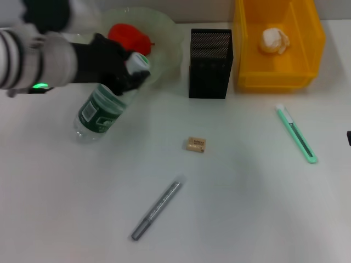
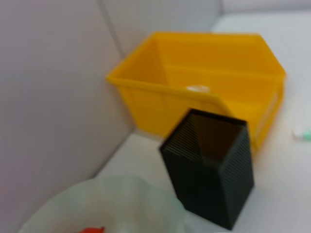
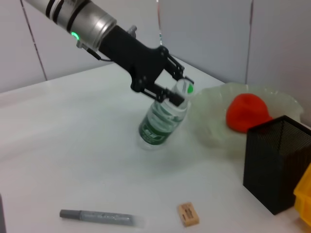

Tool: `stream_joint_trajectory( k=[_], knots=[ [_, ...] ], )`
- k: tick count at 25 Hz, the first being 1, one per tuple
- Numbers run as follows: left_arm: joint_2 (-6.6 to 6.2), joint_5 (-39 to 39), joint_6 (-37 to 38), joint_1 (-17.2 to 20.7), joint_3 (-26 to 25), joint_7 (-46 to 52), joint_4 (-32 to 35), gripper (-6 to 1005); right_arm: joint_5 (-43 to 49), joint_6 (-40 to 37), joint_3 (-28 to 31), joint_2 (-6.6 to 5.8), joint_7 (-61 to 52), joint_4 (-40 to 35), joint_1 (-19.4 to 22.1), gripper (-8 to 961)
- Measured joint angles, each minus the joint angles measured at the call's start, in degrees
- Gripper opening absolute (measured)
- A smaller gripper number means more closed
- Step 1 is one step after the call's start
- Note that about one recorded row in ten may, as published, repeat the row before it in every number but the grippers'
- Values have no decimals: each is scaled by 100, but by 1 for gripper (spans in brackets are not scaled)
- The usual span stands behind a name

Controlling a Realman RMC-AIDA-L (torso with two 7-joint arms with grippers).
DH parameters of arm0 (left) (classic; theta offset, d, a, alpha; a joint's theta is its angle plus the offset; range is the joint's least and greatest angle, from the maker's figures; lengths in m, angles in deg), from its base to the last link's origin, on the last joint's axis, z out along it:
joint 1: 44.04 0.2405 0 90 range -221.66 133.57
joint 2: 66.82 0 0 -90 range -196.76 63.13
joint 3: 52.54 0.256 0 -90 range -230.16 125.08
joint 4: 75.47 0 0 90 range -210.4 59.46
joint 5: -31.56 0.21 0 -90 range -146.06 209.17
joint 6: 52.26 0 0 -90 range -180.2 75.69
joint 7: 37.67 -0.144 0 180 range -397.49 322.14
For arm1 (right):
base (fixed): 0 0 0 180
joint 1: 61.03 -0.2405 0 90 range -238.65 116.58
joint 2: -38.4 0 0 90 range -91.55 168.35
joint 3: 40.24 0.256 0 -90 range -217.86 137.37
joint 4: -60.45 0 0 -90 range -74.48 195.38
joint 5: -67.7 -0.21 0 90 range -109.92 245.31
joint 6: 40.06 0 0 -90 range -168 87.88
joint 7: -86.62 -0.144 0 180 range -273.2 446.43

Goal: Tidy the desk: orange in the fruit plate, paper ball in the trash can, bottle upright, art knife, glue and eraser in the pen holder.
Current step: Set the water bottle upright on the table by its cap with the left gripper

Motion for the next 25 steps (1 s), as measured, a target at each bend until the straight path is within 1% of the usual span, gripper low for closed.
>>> stream_joint_trajectory(
  k=[3, 4, 5, 8, 9, 10, 11, 12, 17, 19, 25],
  knots=[
    [-14, -615, 88, 247, -476, -159, 53, 434, -41, 23, -95, 5, 4, 32, -22, 818],
    [-17, -774, 131, 306, -635, -205, 49, 434, -50, 69, -214, 5, 3, 66, -31, 818],
    [-18, -886, 180, 345, -772, -234, 26, 434, -50, 69, -214, 5, 3, 66, -31, 818],
    [-16, -1233, 275, 444, -1083, -340, -101, 435, -51, 107, -355, 15, -21, 74, -39, 818],
    [-16, -1233, 275, 444, -1083, -340, -101, 435, -55, 110, -366, 21, -25, 75, -48, 818],
    [-15, -1565, 307, 510, -1264, -478, -218, 435, -59, 109, -373, 27, -27, 75, -58, 818],
    [-15, -1685, 332, 532, -1338, -533, -272, 435, -66, 108, -375, 31, -28, 77, -68, 818],
    [-16, -1982, 412, 573, -1505, -680, -394, 435, -81, 107, -381, 33, -28, 87, -74, 818],
    [-17, -2278, 565, 579, -1736, -870, -696, 435, -134, 112, -427, 33, -43, 124, -76, 818],
    [-17, -2431, 615, 550, -1914, -1012, -940, 435, -136, 111, -434, 32, -49, 130, -88, 818],
    [-19, -2559, 626, 510, -2167, -1208, -1264, 434, -138, 86, -437, 31, -69, 132, -96, 818]
  ],
)
